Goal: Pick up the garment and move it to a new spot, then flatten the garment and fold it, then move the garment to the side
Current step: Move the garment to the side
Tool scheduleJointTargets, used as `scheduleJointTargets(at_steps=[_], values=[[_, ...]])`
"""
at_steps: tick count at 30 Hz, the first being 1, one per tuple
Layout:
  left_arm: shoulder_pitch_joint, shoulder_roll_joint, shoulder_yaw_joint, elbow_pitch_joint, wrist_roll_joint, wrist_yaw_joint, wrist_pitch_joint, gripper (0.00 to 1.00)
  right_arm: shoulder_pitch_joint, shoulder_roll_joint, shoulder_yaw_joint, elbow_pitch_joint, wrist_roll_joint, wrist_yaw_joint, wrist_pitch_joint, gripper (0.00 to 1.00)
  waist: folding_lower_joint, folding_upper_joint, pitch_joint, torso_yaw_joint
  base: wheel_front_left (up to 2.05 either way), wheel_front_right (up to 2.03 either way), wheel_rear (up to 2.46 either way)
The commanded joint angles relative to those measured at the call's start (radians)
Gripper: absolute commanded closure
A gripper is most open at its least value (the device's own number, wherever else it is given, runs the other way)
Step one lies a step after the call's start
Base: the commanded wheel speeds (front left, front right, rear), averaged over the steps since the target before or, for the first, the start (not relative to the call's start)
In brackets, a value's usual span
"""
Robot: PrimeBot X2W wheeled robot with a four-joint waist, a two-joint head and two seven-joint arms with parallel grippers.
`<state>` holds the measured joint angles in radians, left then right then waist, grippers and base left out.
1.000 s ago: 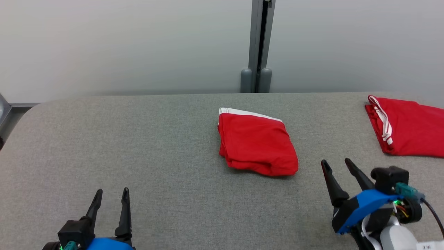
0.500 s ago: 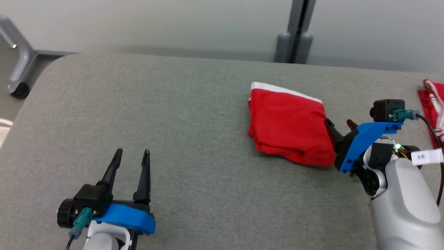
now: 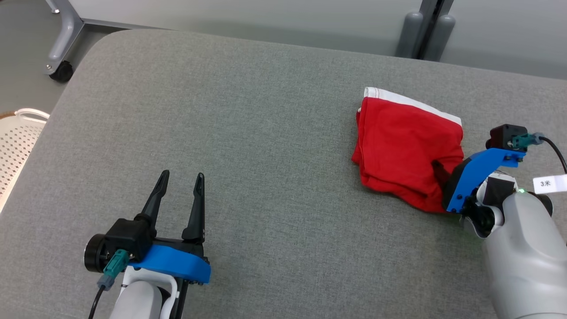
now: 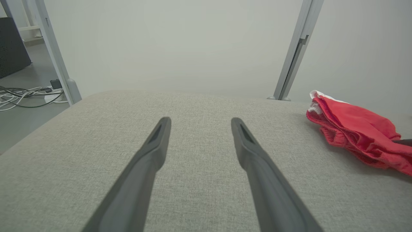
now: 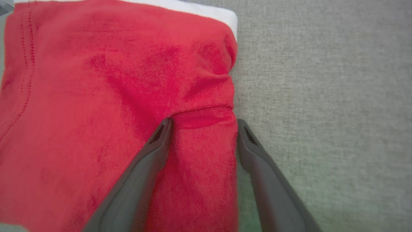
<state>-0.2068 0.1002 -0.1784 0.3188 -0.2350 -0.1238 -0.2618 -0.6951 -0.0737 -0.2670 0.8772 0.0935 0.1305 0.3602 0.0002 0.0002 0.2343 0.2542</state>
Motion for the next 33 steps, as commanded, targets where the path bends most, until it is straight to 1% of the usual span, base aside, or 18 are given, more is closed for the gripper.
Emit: scheduleJointTargets(at_steps=[1,2,3,4,5,9,11,13,16,20,24,26,29,33], values=[[-0.007,-0.001,-0.002,-0.004,0.006,-0.003,-0.004,0.0,-0.017,-0.002,-0.003,0.033,-0.015,0.0,0.02,0.0,-0.0002,-0.0002,-0.001,-0.002,0.0,0.0,0.0],[-0.006,-0.002,-0.001,-0.003,0.006,-0.004,-0.004,0.0,-0.017,-0.002,0.001,0.047,-0.02,0.0,0.028,0.0,-0.0002,-0.0002,-0.002,-0.004,0.0,0.0,0.0],[-0.005,-0.002,-0.001,-0.003,0.007,-0.004,-0.004,0.0,-0.022,-0.002,0.003,0.059,-0.022,0.001,0.033,0.06,-0.0002,-0.0002,-0.003,-0.005,0.0,0.0,0.0],[-0.006,-0.004,-0.002,-0.003,0.007,-0.004,-0.004,0.0,-0.028,-0.004,0.01,0.069,-0.023,0.001,0.039,0.4,-0.0002,-0.0002,-0.003,-0.007,0.0,0.0,0.0],[-0.007,-0.005,-0.003,-0.004,0.007,-0.005,-0.004,0.0,-0.034,-0.006,0.024,0.075,-0.026,0.0,0.04,1.0,-0.0002,-0.0002,-0.003,-0.009,0.0,0.0,0.0],[-0.01,-0.005,0.003,-0.01,0.01,-0.006,-0.004,0.0,-0.067,-0.037,0.1,0.068,-0.027,0.0,0.019,1.0,-0.0002,-0.0002,0.001,-0.024,0.0,0.0,0.0],[-0.013,-0.003,0.009,-0.015,0.012,-0.006,-0.004,0.0,-0.093,-0.05,0.177,0.049,-0.014,0.0,0.003,1.0,-0.0002,-0.0002,0.007,-0.034,0.0,0.0,0.0],[-0.014,0.001,0.015,-0.02,0.014,-0.007,-0.003,0.0,-0.116,-0.082,0.269,0.029,-0.003,0.0,0.003,1.0,-0.0002,-0.0002,0.013,-0.052,0.0,0.0,0.0],[-0.002,0.004,0.027,-0.028,0.016,-0.006,-0.003,0.0,-0.153,-0.144,0.395,-0.005,0.027,0.0,0.017,1.0,-0.0002,-0.0002,0.017,-0.089,0.0,0.0,0.0],[0.013,0.006,0.057,-0.055,0.014,0.0,-0.003,0.0,-0.219,-0.23,0.545,-0.076,0.083,0.0,0.045,1.0,-0.0002,-0.0002,0.038,-0.158,0.0,0.0,0.0],[0.003,0.001,0.08,-0.088,0.009,0.0,-0.003,0.0,-0.285,-0.344,0.674,-0.151,0.117,0.0,0.077,1.0,-0.0002,-0.0002,0.075,-0.223,0.0,0.0,0.0],[-0.011,-0.002,0.087,-0.099,0.012,-0.001,-0.003,0.0,-0.32,-0.395,0.725,-0.185,0.138,0.0,0.084,1.0,-0.0002,-0.0002,0.1,-0.251,0.0,0.0,0.0],[-0.036,-0.007,0.086,-0.113,0.016,-0.003,-0.003,0.0,-0.35,-0.465,0.763,-0.222,0.16,0.0,0.074,1.0,-0.0002,-0.0002,0.135,-0.283,0.0,0.0,0.0],[-0.075,-0.007,0.068,-0.133,0.028,-0.006,-0.003,0.0,-0.382,-0.56,0.787,-0.257,0.169,0.0,0.056,1.0,-0.0002,-0.0002,0.183,-0.313,0.0,0.0,0.0]])
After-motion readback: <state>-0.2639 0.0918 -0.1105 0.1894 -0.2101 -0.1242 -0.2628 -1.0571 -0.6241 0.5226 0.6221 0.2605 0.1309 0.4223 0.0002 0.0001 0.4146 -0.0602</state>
